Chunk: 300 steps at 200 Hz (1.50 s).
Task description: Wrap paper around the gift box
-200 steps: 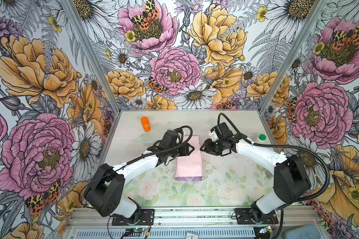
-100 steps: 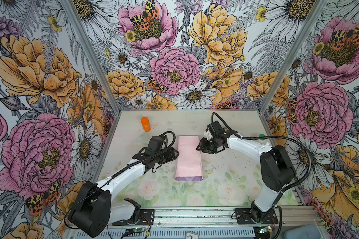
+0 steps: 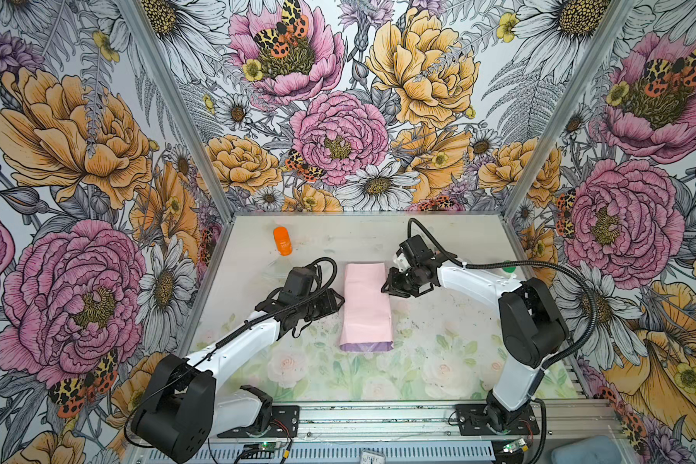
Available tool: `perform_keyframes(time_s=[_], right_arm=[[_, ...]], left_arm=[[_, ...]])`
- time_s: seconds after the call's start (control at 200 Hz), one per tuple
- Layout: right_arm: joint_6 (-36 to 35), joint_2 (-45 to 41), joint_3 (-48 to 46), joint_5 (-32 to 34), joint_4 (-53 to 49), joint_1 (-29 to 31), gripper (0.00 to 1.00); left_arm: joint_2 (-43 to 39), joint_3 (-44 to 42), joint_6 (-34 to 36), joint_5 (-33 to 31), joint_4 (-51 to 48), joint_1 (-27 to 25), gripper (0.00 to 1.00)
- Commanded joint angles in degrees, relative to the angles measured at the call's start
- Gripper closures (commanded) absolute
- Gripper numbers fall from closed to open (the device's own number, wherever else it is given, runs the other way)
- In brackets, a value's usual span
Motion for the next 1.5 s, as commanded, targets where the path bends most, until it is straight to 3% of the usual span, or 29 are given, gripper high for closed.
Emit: perform_keyframes(time_s=[0.0, 0.185, 0.53, 0.831, 1.126, 1.191, 1.301, 1.496], right_arm=[[0.1, -5.6, -1.4, 2.3, -0.8, 0.1, 0.58], [2.5, -10.2, -5.7, 0.8, -0.8, 0.5, 0.54], [2.4, -5.0, -4.2, -0.1, -0.6, 3.3, 0.53], [2.5, -4.5, -5.0, 0.0, 1.1, 3.3, 0.75], [0.3, -5.4, -4.2, 1.9, 1.0, -0.7, 0.79], [-0.9, -5.2, -4.2, 1.5, 0.9, -1.7, 0.75], [-2.3, -7.8, -5.3, 1.7, 0.6, -2.9, 0.54], [-6.4, -19.9, -9.9, 8.2, 0.7, -2.9, 0.42]], left_arm=[[-0.4, -0.5, -1.4, 1.1, 1.9, 0.3, 0.47], [1.7, -1.0, -3.2, 2.3, 4.5, -0.6, 0.47], [9.4, -0.2, -4.5, 3.7, 11.0, -1.7, 0.48], [14.0, 4.7, -4.5, 3.6, 12.8, -4.8, 0.55], [19.7, 11.5, -4.2, 3.4, 15.3, -6.5, 0.56], [20.6, 12.6, -3.9, 3.4, 15.4, -6.4, 0.55], [19.2, 13.3, -3.1, 2.7, 13.6, -6.1, 0.54], [10.2, 10.6, 0.0, 0.6, 8.3, -5.4, 0.5]])
